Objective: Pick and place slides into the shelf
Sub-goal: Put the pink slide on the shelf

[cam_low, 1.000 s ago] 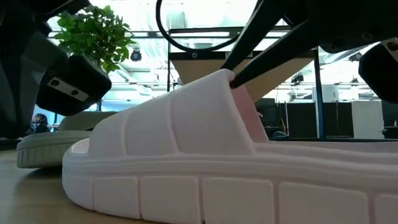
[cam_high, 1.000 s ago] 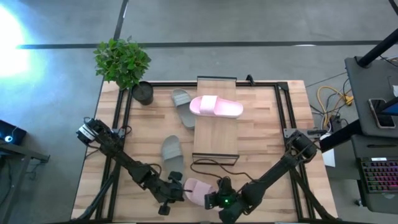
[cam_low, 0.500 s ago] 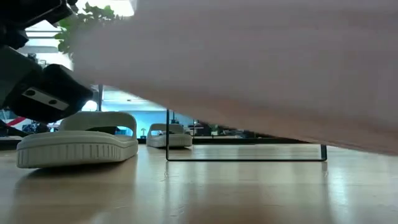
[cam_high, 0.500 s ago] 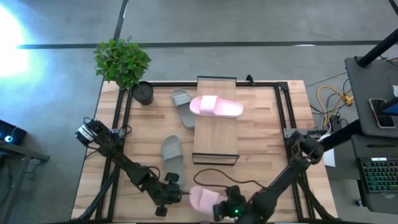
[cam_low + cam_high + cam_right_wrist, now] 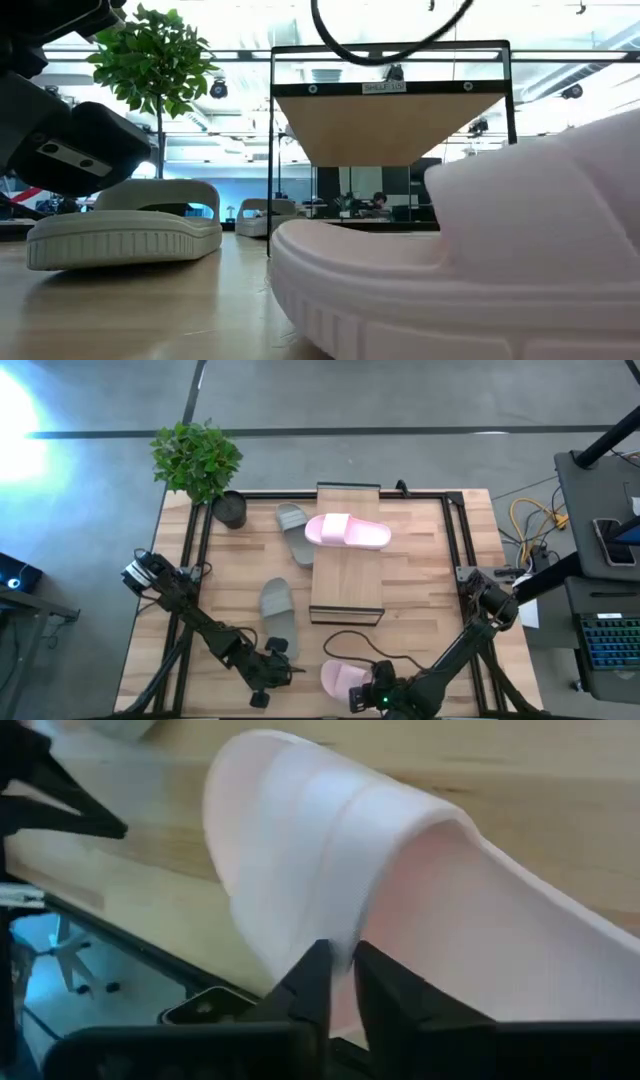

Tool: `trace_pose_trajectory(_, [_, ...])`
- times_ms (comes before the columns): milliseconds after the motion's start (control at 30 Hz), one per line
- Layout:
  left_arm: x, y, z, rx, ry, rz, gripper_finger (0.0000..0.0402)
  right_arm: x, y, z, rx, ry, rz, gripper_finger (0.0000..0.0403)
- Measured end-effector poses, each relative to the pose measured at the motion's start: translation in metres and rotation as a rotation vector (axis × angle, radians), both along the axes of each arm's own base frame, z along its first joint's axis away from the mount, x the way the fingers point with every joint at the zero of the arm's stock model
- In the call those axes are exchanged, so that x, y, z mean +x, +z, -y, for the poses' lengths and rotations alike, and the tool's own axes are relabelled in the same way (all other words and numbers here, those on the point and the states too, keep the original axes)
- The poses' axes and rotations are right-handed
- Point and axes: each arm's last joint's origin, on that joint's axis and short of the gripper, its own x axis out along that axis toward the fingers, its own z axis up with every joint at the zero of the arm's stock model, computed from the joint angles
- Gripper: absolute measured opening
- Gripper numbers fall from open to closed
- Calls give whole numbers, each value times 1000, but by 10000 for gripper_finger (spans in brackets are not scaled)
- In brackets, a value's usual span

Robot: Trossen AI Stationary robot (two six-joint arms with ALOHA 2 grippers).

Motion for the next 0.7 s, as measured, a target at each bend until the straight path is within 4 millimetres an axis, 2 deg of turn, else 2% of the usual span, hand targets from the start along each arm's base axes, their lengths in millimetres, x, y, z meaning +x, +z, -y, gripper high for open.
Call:
trace_pose_trajectory(267, [0,0,0,-15,14,-8,0,2,0,-1,1,-36,47,165])
trace_pose_trajectory(400, [0,0,0,-16,15,-9,0,5,0,2,-9,-55,61,207])
trace_pose_trajectory(533, [0,0,0,-16,14,-8,0,11,0,8,-43,-90,100,222])
trace_pose_trajectory(700, [0,1,0,-17,14,-8,0,17,0,14,-46,-90,89,211])
